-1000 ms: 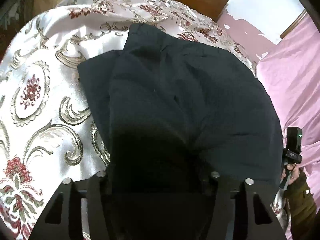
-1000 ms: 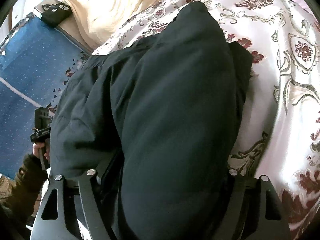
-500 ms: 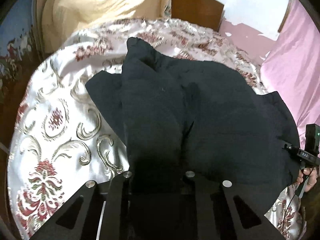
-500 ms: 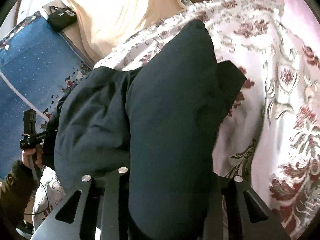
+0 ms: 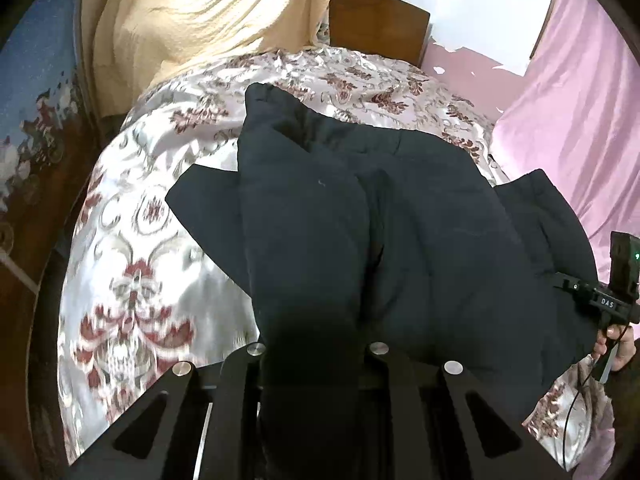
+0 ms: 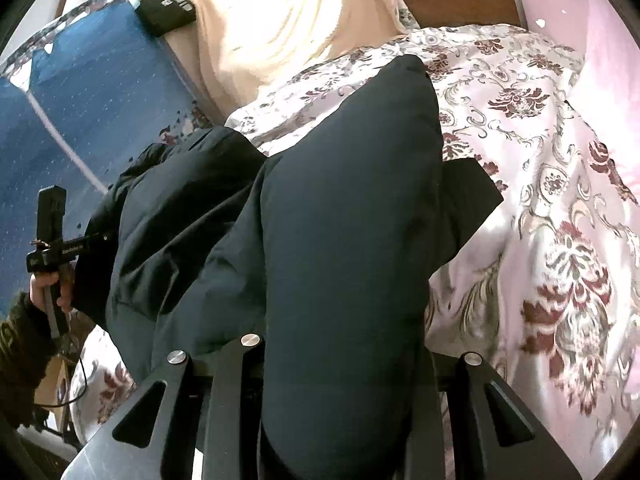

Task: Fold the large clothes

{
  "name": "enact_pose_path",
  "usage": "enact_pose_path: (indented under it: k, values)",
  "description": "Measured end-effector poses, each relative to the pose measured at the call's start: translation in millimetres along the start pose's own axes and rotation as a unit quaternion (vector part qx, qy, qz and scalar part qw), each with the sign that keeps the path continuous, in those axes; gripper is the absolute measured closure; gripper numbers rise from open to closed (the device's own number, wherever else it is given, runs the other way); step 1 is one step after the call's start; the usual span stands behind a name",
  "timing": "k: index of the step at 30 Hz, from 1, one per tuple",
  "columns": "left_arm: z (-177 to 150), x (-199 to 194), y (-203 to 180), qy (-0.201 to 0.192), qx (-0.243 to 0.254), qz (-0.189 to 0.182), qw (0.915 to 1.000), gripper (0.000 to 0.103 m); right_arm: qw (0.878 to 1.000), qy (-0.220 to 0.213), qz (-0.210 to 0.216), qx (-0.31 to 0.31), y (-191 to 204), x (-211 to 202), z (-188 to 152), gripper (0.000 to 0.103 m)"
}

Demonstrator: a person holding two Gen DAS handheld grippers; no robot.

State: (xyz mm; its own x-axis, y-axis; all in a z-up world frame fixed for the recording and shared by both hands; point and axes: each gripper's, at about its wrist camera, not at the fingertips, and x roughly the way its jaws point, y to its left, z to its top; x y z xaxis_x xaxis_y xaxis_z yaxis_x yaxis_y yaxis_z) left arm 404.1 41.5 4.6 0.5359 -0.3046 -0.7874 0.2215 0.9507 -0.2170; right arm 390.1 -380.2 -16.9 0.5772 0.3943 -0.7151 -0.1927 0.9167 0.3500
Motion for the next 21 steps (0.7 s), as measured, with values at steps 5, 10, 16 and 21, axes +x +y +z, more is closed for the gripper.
enact_pose_path:
  k: [5, 10, 16, 21]
  values:
    - [-30.8, -13.3, -0.7, 0.011, -0.003, 0.0, 0.9999, 0.086, 1.0, 0.014, -0.005, -0.013, 15.7, -21.3, -24.2, 0.078]
    - [-50.9, -2.0, 4.1, 0.028, -0.014, 0.0, 0.9995, 0.086, 0.999, 0.032, -0.012, 0.0, 15.5, -20.8, -43.7, 0.077]
    - [-68.6, 16.8, 9.5, 0.039, -0.015, 0.021, 0.9989, 0.079, 0.998, 0.042, -0.033, 0.035, -0.1, -8.4, -58.8, 0.069]
    - [-75.6, 30.6, 15.6, 0.073, -0.025, 0.046, 0.996, 0.065, 0.994, 0.058, -0.051, 0.081, -9.6, 3.0, -73.7, 0.055]
